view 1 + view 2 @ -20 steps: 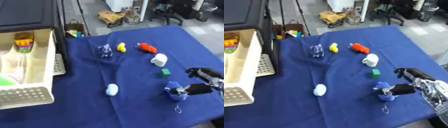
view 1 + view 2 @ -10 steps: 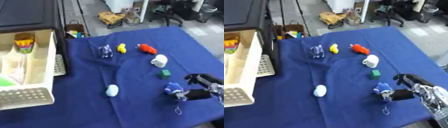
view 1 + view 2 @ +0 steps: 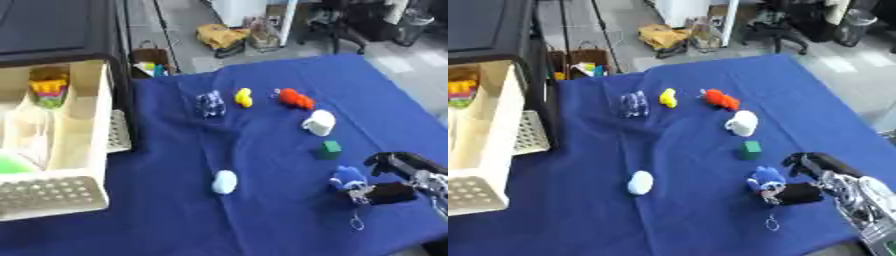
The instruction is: Pick up objects from table and place into drawer.
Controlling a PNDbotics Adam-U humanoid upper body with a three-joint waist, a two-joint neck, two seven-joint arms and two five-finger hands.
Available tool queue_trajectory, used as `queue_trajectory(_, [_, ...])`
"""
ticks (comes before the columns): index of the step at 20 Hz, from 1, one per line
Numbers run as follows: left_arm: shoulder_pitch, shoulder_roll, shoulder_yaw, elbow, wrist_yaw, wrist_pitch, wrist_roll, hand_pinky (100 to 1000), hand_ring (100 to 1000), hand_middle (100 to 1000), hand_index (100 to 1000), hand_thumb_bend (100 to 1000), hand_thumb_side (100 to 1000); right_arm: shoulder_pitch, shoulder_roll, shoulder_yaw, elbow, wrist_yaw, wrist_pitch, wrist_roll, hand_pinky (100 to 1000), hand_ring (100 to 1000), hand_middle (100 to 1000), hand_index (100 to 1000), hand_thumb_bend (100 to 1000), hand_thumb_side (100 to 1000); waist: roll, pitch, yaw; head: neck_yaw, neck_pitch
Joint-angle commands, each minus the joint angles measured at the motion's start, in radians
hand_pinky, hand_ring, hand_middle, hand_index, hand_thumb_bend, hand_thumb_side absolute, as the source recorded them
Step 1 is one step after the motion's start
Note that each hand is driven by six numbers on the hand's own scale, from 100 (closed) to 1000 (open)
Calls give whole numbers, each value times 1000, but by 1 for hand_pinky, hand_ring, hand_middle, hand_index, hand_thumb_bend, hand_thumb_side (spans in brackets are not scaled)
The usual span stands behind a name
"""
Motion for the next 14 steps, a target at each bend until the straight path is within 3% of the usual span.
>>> queue_trajectory(1, [-17,19,6,-10,1,1,-1,366,405,448,665,178,962,-7,-16,-2,-15,9,21,6,890,886,702,869,683,484,1,-11,0,-4,-12])
queue_trajectory(14, [-17,16,5,-10,2,1,-2,364,403,448,664,175,963,-14,-19,16,2,39,65,28,888,893,709,867,605,470,3,-6,7,-15,-18])
